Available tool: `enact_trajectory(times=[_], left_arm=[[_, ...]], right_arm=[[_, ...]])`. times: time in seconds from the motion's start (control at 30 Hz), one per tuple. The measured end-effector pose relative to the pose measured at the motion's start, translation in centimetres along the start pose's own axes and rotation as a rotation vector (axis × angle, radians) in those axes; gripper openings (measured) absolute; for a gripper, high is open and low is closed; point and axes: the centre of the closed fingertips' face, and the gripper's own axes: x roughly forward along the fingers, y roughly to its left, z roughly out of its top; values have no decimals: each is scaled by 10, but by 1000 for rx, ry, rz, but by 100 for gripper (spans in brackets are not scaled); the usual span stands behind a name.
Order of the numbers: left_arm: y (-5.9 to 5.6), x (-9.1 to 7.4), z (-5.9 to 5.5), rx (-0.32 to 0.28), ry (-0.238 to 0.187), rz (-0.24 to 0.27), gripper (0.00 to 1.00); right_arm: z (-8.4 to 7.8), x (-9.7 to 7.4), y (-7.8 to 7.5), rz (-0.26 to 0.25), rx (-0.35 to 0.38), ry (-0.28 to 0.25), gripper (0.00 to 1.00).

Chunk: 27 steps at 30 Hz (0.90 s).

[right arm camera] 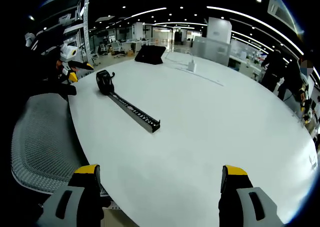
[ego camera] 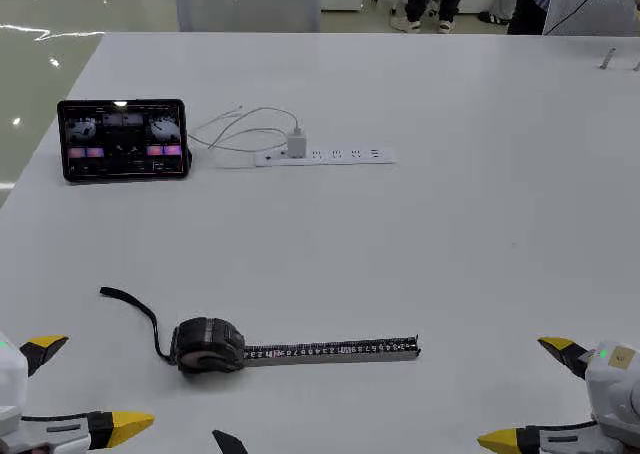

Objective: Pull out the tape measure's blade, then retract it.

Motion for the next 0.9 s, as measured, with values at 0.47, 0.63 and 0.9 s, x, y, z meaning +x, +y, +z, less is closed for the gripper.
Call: enact_trajectory(times=[0.47,0.63,0.9], left_arm=[[-9,8,25,-90,-49,57,99],[-23,19,46,-116,-78,55,99],[-41,37,60,-106,-99,65,99]], right_arm=[[6,-7,-10,3,-5,37,99],[17,-4,-17,34,-28,49,99],[41,2,-20,75,-113,72,99]])
